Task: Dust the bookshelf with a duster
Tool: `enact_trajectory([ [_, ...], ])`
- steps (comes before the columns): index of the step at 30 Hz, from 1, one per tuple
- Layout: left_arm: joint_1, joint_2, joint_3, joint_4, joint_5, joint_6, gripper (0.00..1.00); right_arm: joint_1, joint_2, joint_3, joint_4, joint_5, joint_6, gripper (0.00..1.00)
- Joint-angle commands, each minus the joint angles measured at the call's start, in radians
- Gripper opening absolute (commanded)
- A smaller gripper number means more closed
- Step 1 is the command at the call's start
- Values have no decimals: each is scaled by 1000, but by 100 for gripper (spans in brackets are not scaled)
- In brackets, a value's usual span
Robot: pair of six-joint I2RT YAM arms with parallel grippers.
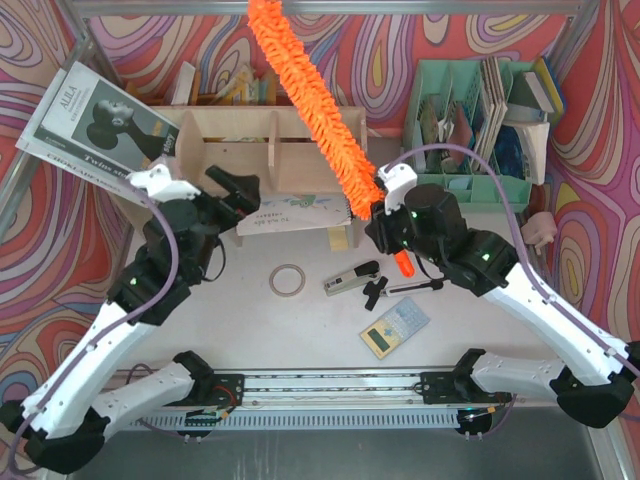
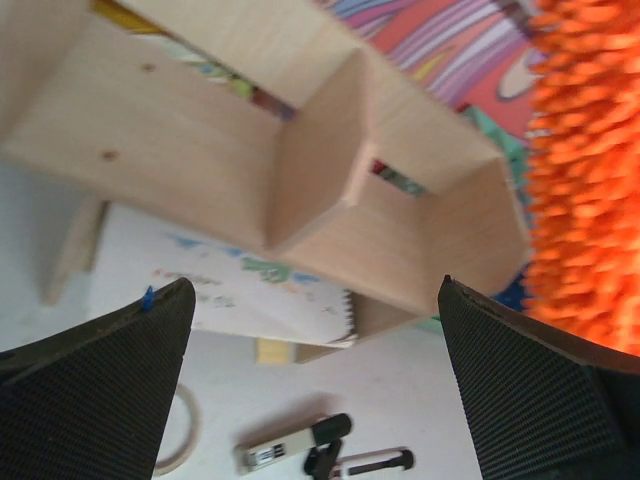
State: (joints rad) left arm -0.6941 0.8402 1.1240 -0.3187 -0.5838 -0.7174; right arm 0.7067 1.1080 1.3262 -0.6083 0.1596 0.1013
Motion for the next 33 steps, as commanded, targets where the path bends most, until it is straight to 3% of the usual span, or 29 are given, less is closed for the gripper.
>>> enact_trajectory([
  [1, -22, 94, 107, 121, 125, 12, 98, 7, -26, -53, 235, -152, 3, 0],
  [14, -80, 336, 264, 279, 194, 17, 98, 118, 60, -111, 333, -107, -23, 0],
  [18, -81, 381, 290, 256, 161, -3, 95, 163, 61, -125, 360, -77, -38, 0],
  [22, -81, 406, 293, 244, 140, -19, 75, 178, 61, -127, 364, -48, -42, 0],
  [28, -82, 416, 284, 236, 54, -34, 20, 183, 42, -148, 386, -56, -41, 0],
  [30, -81, 412, 283, 223, 18, -51, 3, 184, 33, -157, 392, -58, -35, 5],
  [33, -82, 394, 269, 199, -64, -113, 0, 184, 10, -183, 408, -59, -28, 16],
])
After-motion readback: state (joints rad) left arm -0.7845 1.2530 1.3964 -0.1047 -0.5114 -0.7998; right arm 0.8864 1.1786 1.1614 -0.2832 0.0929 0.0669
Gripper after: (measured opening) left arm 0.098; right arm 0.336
